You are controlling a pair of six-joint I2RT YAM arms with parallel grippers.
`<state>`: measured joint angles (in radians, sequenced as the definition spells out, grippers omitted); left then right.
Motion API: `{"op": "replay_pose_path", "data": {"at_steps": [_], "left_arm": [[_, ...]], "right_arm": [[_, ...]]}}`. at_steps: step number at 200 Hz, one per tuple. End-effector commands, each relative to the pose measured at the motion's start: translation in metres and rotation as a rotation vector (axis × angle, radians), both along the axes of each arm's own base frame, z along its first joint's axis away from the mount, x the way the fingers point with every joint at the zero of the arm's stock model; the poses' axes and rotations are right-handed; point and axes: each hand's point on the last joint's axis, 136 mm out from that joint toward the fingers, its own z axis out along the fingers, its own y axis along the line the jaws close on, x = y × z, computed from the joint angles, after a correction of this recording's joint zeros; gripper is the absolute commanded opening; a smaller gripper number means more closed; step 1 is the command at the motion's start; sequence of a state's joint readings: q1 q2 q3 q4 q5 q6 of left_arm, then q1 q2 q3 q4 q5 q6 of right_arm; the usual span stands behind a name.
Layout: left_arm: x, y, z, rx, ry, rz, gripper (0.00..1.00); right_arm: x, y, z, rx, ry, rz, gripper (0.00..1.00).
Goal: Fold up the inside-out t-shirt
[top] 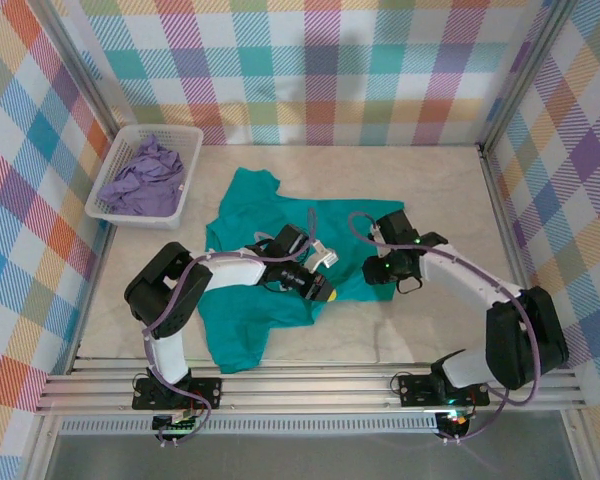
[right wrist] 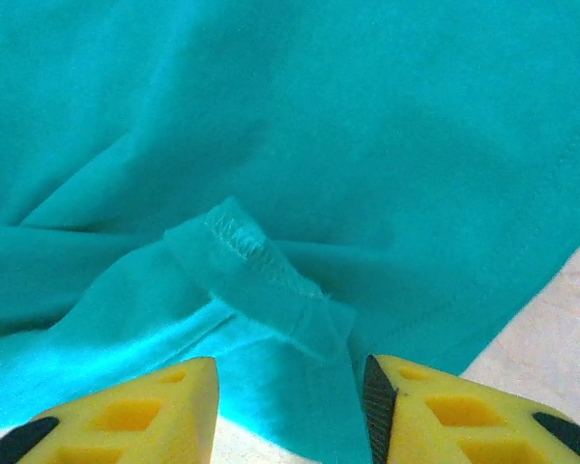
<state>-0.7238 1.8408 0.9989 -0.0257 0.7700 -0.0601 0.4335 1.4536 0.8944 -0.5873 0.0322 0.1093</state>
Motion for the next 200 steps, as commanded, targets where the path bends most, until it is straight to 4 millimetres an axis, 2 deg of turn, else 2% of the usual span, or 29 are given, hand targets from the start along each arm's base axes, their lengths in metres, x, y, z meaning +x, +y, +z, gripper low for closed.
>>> {"op": "replay_pose_path", "data": {"at_steps": [1,44,65,99,110,129,149,170,200], "left_arm": [[0.003,-0.001,0.002,-0.009,0.017,-0.009,0.0],[0.003,-0.001,0.001,-0.006,0.017,-0.011,0.0],[0.003,-0.001,0.0,-0.004,0.017,-0.014,0.0],[0.002,-0.001,0.0,-0.002,0.016,-0.018,0.0],[0.003,-0.001,0.0,0.0,0.016,-0.015,0.0],[0.005,-0.002,-0.001,-0.001,0.019,-0.005,0.0],[0.015,-0.007,0.002,-0.012,0.01,0.035,0.0],[0.04,-0.02,0.005,-0.017,-0.012,0.127,0.0],[0.079,-0.056,0.015,-0.025,-0.051,0.217,0.03]], "right_arm": [[0.019,0.011,0.003,-0.003,-0.034,0.072,0.44],[0.025,0.015,-0.004,-0.015,-0.015,0.116,0.4],[0.026,0.019,-0.005,-0.004,-0.003,0.132,0.35],[0.026,0.02,-0.009,-0.006,0.017,0.142,0.19],[0.025,0.019,-0.008,-0.001,0.017,0.138,0.11],[0.022,0.014,-0.001,0.017,0.028,0.105,0.03],[0.016,0.005,0.017,0.113,0.044,0.021,0.0],[0.016,0.001,0.054,0.348,0.021,-0.068,0.0],[0.03,-0.025,0.104,0.645,-0.042,-0.192,0.0]]}}
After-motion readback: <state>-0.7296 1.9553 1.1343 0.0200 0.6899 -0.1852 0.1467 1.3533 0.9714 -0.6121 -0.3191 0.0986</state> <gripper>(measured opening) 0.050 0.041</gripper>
